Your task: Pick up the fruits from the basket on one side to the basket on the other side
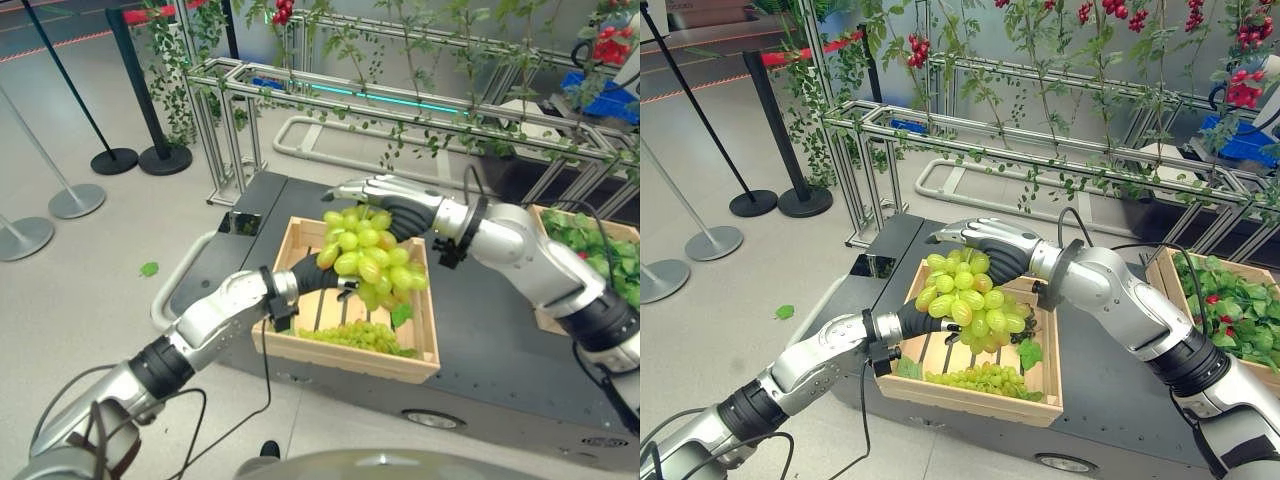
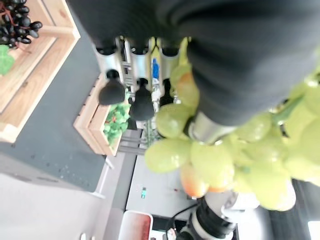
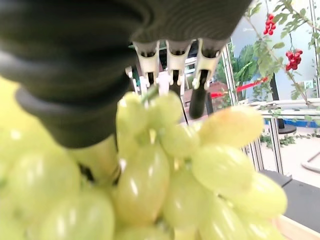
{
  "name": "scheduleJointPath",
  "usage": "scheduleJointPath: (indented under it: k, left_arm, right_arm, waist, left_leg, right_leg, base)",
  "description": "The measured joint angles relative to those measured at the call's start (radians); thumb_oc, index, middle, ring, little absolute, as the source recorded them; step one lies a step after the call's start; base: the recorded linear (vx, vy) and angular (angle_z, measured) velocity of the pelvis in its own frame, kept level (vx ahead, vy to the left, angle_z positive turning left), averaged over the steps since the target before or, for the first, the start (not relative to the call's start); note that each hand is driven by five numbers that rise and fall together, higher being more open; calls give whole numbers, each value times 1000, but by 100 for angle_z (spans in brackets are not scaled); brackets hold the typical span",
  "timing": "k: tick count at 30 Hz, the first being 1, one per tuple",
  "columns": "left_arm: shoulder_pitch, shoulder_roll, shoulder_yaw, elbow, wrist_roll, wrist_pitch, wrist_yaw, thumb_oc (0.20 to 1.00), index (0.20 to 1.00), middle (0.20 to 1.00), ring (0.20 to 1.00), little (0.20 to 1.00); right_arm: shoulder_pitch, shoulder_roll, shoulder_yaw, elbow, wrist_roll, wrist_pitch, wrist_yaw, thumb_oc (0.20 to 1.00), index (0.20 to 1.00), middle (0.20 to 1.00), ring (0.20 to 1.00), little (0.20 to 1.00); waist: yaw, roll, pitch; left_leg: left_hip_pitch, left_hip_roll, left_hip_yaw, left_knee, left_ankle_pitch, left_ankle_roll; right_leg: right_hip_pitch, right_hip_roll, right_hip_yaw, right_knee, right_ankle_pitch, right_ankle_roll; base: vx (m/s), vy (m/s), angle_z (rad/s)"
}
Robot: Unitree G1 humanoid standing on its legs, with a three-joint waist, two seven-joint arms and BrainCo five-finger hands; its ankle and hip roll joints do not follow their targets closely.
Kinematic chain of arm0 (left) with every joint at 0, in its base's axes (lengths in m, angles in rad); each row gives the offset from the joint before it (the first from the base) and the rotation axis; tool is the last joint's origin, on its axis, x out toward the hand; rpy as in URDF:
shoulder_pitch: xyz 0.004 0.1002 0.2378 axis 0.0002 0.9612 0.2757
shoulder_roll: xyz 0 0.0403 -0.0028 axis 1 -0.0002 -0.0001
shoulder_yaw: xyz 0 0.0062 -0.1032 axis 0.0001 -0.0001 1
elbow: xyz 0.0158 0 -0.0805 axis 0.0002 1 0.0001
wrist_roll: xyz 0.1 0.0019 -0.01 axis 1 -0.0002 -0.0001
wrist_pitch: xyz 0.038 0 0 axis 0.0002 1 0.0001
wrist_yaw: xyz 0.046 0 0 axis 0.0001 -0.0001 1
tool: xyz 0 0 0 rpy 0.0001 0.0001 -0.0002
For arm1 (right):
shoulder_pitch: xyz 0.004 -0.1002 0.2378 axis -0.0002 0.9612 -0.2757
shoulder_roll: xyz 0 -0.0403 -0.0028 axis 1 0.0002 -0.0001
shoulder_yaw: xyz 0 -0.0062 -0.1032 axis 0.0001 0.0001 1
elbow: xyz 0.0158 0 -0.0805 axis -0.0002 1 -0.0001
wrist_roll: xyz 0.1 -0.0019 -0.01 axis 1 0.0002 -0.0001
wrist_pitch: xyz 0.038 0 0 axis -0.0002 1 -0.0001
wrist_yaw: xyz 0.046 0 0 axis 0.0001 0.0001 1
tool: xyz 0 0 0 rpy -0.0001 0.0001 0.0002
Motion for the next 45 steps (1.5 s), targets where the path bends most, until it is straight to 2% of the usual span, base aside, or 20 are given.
scheduleJointPath:
  k: [17, 25, 30, 36, 45]
  left_arm:
    - [0, 3, 0, 0, 3, 1, -13, 200, 200, 200, 200, 200]
    - [0, 10, 8, -2, 19, -2, -13, 200, 200, 200, 200, 200]
    - [3, 15, 71, -3, 19, -20, -12, 200, 200, 200, 200, 200]
    - [65, 24, 204, -7, 18, -43, -8, 200, 200, 200, 200, 200]
    - [130, 52, 240, -8, 17, -46, -8, 200, 200, 200, 200, 200]
  right_arm:
    - [0, 0, 0, 2, -1, 0, 1, 1000, 1000, 1000, 1000, 1000]
    - [1, -55, -15, 1, -1, -1, 5, 1000, 1000, 1000, 1000, 1000]
    - [30, -105, -97, -16, 9, -4, 4, 1000, 1000, 1000, 1000, 1000]
    - [142, -174, -248, -23, 52, -18, 2, 1000, 1000, 1000, 1000, 1000]
    - [259, -203, -412, -35, 94, -37, -9, 1000, 1000, 1000, 1000, 1000]
  waist:
    - [0, 1, 1]
    - [-1, 1, 1]
    - [0, 0, 2]
    - [0, 0, 3]
    - [-6, -2, 10]
  left_leg:
    - [0, 3, 0, 0, 0, 0]
    - [-1, 3, 0, 0, 0, 0]
    - [-5, 4, 0, 0, 0, 0]
    - [-9, 3, -2, 0, 0, 0]
    - [-10, 3, -1, 0, -1, 0]
  right_leg:
    - [0, 0, 0, 0, 0, 0]
    - [-1, 0, 0, 0, 0, 0]
    - [-3, 0, 0, 0, 0, 0]
    - [-4, 0, -2, -2, 0, 1]
    - [-9, 0, -1, -2, 0, 1]
  base:
    - [0, 0, 0]
    - [0, 0, 0]
    - [0, 0, 0]
    - [0, 0, 0]
    - [0, 0, 0]
